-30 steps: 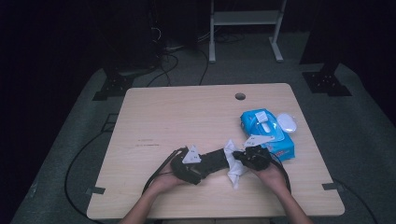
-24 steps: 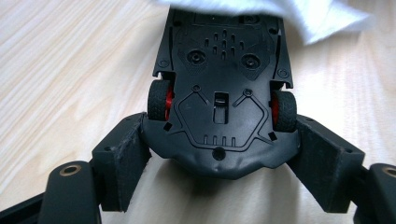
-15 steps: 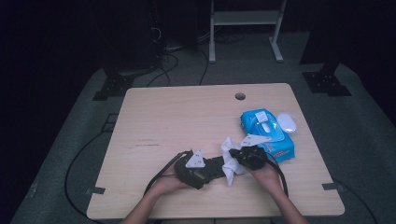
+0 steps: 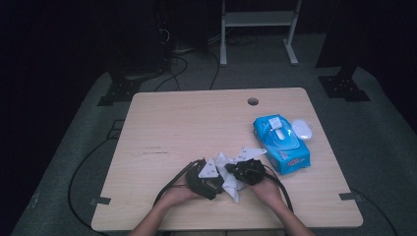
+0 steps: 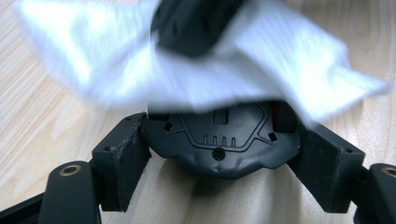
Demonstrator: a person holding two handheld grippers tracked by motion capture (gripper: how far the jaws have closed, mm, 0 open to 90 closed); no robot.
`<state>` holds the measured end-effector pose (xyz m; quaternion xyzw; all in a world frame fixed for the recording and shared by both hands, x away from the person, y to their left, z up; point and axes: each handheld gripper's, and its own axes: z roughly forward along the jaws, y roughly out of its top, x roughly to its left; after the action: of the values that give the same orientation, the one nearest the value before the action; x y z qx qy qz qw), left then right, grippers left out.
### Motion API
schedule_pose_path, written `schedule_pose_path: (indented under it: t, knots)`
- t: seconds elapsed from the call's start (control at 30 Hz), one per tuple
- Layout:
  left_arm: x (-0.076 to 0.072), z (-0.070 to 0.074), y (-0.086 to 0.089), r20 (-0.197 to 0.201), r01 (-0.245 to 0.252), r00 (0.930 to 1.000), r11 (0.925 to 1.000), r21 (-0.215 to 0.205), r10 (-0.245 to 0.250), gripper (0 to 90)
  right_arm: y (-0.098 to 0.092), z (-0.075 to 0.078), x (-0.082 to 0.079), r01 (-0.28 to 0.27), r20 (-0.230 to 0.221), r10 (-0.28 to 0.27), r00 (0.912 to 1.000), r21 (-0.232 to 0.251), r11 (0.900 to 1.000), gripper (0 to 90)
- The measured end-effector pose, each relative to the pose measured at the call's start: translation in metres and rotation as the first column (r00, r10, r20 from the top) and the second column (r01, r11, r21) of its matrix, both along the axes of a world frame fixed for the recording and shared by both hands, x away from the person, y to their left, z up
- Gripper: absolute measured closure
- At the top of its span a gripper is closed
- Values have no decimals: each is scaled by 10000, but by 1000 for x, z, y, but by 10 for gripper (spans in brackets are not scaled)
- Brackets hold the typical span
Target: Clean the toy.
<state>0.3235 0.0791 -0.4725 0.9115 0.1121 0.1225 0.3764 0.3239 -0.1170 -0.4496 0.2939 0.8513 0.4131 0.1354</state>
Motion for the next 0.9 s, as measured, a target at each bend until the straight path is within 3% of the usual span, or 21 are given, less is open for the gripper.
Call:
schedule_pose_path:
  t: [0.13, 0.2, 0.3, 0.4, 0.47, 0.63, 0.73, 0.9]
  knots:
    - [1, -1, 2, -96, -157, 9998, 9996, -240, 154, 236, -2, 0, 2, 26, 118, -25, 9999, -103, 9999, 875]
    - [3, 0, 4, -166, -245, 9996, 9995, -221, 241, 236, -15, 1, 7, 446, 342, -438, 9985, -254, 9987, 875]
    - [6, 0, 8, -263, -376, 9990, 9986, -367, 367, 236, -43, 0, 12, 1113, 92, -1114, 9937, 53, 9938, 876]
    - [7, 0, 11, -205, -511, 9985, 9983, -292, 505, 237, -59, 0, 13, 1524, 50, -1524, 9883, -92, 9883, 876]
    - [8, 1, 13, -188, -612, 9980, 9978, -262, 608, 237, -62, 0, 12, 1480, -10, -1480, 9890, -18, 9890, 876]
    - [12, 1, 19, -199, -923, 9956, 9954, -257, 918, 237, -43, -1, 5, 470, -28, -471, 9989, -189, 9987, 875]
    - [14, 1, 24, -219, -1042, 9944, 9942, -276, 1037, 237, -40, 0, 6, 509, 18, -508, 9987, -271, 9983, 875]
    - [16, 1, 26, -257, -1182, 9927, 9925, -318, 1174, 237, -55, -2, 11, 1087, -199, -1087, 9939, -39, 9941, 876]
